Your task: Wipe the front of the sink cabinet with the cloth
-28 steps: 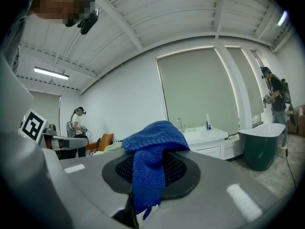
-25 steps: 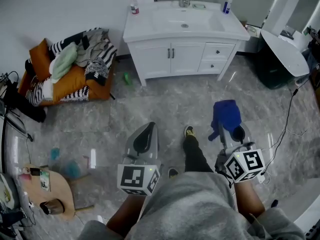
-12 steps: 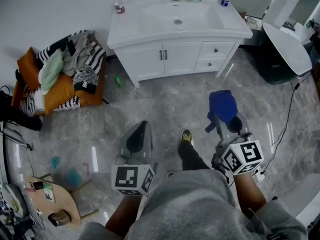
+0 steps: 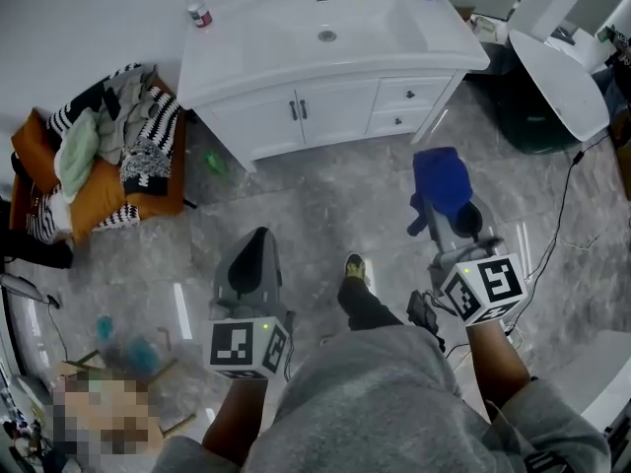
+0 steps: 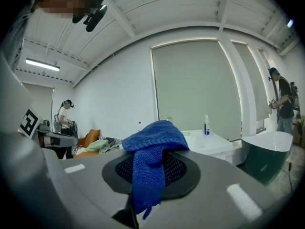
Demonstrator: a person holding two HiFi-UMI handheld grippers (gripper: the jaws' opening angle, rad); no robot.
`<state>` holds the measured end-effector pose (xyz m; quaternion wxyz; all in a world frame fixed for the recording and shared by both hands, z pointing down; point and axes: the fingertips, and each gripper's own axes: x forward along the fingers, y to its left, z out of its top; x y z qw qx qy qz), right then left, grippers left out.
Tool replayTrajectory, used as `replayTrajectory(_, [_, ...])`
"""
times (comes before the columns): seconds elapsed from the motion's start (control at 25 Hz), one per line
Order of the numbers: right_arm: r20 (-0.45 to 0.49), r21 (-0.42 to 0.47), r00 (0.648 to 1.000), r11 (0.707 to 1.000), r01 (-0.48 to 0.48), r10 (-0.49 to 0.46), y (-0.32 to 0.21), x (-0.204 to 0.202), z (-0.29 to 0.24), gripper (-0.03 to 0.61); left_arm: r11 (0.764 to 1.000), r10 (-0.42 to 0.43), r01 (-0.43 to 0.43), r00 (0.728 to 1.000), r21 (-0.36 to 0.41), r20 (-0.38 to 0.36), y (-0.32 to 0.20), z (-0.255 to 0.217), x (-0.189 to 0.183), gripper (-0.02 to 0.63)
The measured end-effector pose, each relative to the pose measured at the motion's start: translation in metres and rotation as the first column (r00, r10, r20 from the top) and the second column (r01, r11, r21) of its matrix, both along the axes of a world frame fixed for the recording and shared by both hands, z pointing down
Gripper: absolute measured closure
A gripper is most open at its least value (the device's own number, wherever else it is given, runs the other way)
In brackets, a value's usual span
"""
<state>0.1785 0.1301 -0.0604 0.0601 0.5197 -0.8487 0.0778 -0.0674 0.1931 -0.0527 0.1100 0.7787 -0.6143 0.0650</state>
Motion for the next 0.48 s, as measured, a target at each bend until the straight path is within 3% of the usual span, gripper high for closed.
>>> replayTrajectory(0.48, [0.051,-0.046,0.999,0.999,-0.005,0.007,-0.057,0.028,0.020,0.495,0.999,-0.025,0.026,0.999,-0.032,0.029,-0.060,0.000,0.022,0.603])
